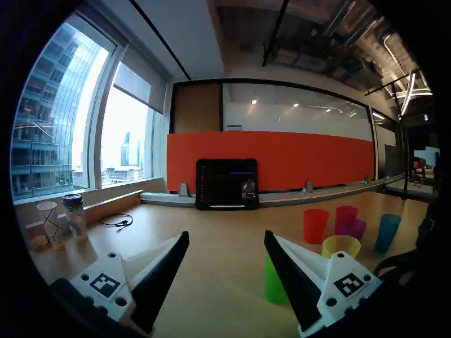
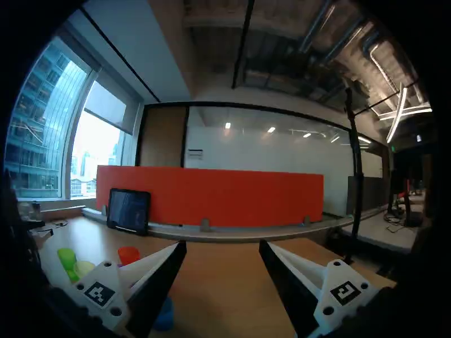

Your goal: Pour water

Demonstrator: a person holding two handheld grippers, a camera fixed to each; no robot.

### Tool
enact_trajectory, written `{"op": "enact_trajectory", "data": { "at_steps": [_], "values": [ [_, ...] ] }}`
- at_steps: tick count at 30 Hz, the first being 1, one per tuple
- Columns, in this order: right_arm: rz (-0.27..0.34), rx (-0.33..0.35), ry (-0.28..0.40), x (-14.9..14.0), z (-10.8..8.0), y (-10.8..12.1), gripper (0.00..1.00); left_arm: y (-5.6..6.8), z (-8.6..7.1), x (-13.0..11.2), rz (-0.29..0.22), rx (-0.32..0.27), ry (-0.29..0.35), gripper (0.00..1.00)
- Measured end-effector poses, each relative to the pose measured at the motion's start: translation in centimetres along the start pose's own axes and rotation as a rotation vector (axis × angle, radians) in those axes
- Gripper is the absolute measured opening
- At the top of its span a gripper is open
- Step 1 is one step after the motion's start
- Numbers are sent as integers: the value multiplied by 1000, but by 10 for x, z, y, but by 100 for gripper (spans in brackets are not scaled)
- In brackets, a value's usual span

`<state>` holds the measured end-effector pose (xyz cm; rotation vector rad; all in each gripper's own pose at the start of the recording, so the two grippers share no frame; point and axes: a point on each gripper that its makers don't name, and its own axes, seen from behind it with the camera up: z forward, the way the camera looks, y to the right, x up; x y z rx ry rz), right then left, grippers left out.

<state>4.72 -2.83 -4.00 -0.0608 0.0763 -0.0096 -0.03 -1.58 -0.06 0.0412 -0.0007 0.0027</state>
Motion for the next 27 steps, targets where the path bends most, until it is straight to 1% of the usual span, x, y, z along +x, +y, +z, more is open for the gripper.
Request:
{"op": "enact_trajectory", "data": {
  "at_steps": [6,11,15,18,24,27],
  "values": [
    [12,13,18,0,0,8,100,0,0,0,1,0,0,99],
    [16,18,20,-7,3,15,100,-1,0,0,1,0,0,99],
    [8,20,21,-14,7,17,100,-1,0,0,1,0,0,99],
    [3,26,19,-22,11,15,100,-1,0,-1,1,0,0,99],
    [25,30,5,-40,18,8,100,-1,0,-1,1,0,0,99],
    [26,37,1,-50,18,6,100,-1,0,-1,1,0,0,99]
  ]
}}
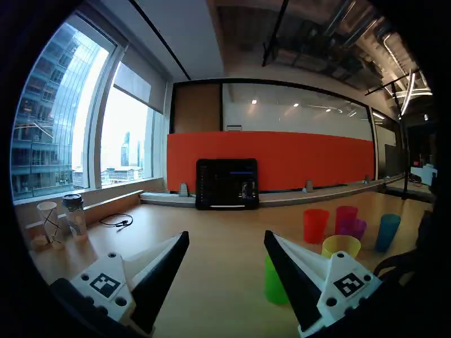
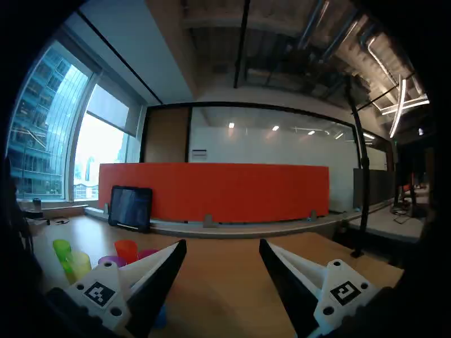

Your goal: Pour water

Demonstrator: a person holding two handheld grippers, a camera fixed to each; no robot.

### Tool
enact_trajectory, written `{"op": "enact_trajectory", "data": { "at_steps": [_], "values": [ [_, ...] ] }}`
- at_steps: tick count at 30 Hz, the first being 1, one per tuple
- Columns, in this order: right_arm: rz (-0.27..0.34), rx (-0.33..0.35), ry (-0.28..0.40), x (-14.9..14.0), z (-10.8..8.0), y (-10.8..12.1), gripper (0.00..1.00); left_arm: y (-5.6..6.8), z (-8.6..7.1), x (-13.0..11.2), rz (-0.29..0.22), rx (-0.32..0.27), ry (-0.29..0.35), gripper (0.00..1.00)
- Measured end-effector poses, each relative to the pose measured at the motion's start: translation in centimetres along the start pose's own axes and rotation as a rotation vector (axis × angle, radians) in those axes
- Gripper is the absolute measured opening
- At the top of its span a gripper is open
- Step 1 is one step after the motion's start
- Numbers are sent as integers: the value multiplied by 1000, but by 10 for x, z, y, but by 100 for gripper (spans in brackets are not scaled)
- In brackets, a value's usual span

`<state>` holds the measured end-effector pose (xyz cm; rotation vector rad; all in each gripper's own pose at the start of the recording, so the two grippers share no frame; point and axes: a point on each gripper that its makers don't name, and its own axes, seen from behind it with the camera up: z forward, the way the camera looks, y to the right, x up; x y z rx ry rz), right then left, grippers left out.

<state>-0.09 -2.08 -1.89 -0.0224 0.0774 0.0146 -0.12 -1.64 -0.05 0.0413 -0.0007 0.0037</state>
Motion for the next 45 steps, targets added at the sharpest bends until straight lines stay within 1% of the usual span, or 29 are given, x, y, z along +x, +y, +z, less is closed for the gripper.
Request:
{"op": "enact_trajectory", "data": {
  "at_steps": [6,15,24,30,36,45],
  "values": [
    [-3,-14,-11,-19,-3,7,100,0,0,0,0,0,0,99],
    [39,-19,-11,-28,-6,15,100,0,0,0,0,0,0,99],
    [25,-25,-39,-45,1,19,100,0,0,0,0,0,0,99],
    [19,-31,-61,-54,2,20,100,1,0,0,0,0,0,99],
    [20,-33,-83,-58,3,20,100,1,0,0,0,0,0,99],
    [21,-27,-84,-58,2,20,100,2,0,0,0,0,0,99]
  ]
}}
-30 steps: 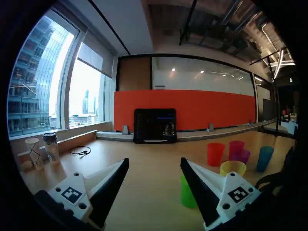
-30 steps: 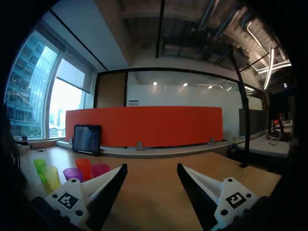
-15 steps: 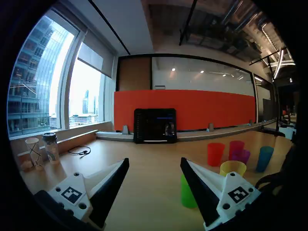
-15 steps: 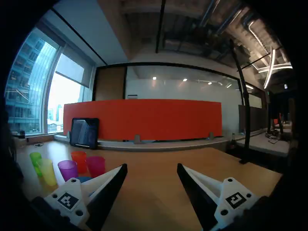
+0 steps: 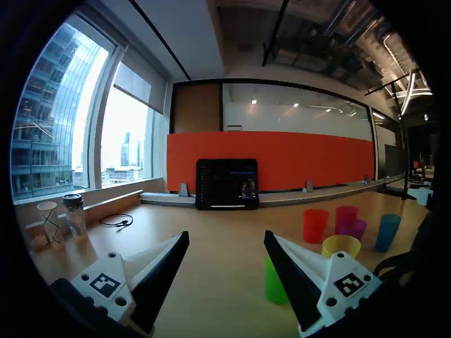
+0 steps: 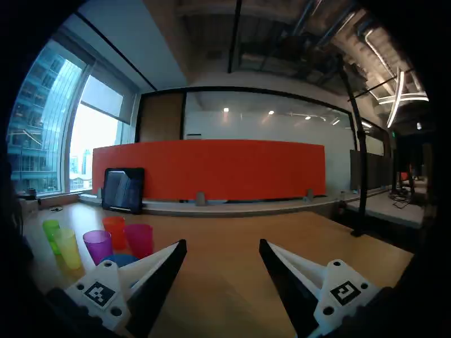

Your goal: Pour water

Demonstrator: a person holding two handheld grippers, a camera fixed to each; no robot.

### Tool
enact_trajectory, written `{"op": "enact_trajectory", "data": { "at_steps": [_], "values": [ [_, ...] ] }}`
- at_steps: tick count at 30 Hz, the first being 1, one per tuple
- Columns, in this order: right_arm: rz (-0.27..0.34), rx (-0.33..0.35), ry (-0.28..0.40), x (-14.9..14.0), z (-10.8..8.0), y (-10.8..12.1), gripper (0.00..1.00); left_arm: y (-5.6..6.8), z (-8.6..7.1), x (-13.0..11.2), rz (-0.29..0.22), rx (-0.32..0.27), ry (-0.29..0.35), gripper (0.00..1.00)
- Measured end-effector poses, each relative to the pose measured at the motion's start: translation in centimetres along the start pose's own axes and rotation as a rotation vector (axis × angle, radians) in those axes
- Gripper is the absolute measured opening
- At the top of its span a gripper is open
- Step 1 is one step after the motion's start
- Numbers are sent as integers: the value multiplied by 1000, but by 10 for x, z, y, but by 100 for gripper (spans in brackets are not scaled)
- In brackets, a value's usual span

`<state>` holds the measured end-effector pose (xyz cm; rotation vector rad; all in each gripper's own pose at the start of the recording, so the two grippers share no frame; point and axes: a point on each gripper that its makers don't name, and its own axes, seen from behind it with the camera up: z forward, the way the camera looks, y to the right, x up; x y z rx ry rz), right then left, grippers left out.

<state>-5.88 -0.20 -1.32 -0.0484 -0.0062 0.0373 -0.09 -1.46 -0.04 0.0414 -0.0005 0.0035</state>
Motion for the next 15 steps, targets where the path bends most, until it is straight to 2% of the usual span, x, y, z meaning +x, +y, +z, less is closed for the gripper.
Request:
{"op": "enact_trajectory", "data": {
  "at_steps": [15],
  "values": [
    [0,2,-3,0,-1,0,100,0,0,0,0,0,0,99]
  ]
}}
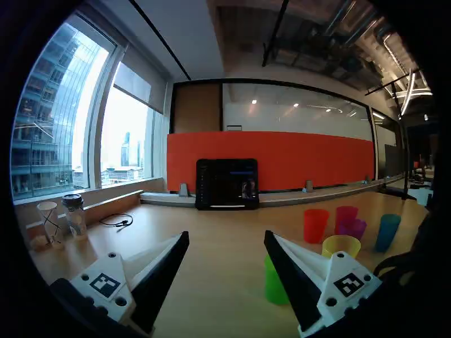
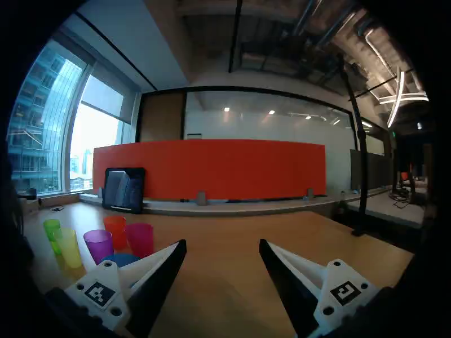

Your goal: Pour water

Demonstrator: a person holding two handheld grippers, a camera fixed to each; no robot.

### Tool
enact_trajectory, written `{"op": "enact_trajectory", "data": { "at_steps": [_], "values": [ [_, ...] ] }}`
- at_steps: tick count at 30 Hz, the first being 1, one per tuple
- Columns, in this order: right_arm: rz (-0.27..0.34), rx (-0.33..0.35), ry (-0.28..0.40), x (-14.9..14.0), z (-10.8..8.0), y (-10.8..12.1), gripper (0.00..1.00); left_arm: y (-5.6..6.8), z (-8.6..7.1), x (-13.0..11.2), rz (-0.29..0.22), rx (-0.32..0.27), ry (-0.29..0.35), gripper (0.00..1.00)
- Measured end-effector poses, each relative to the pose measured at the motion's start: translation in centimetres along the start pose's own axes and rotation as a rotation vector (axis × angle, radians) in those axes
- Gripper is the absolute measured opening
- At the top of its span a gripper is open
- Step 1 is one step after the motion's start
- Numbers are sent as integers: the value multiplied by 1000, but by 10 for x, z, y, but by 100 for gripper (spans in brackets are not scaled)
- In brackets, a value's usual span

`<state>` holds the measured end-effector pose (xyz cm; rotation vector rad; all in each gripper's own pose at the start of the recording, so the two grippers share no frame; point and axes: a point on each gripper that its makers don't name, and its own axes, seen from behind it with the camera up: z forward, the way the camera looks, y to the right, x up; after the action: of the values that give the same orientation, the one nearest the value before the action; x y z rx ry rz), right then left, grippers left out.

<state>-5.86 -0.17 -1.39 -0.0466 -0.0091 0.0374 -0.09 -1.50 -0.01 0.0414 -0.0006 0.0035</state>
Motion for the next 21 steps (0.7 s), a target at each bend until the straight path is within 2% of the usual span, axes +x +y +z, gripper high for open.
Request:
{"op": "enact_trajectory", "data": {
  "at_steps": [21],
  "values": [
    [0,0,-1,-1,-1,0,100,0,0,0,0,0,0,99]
  ]
}}
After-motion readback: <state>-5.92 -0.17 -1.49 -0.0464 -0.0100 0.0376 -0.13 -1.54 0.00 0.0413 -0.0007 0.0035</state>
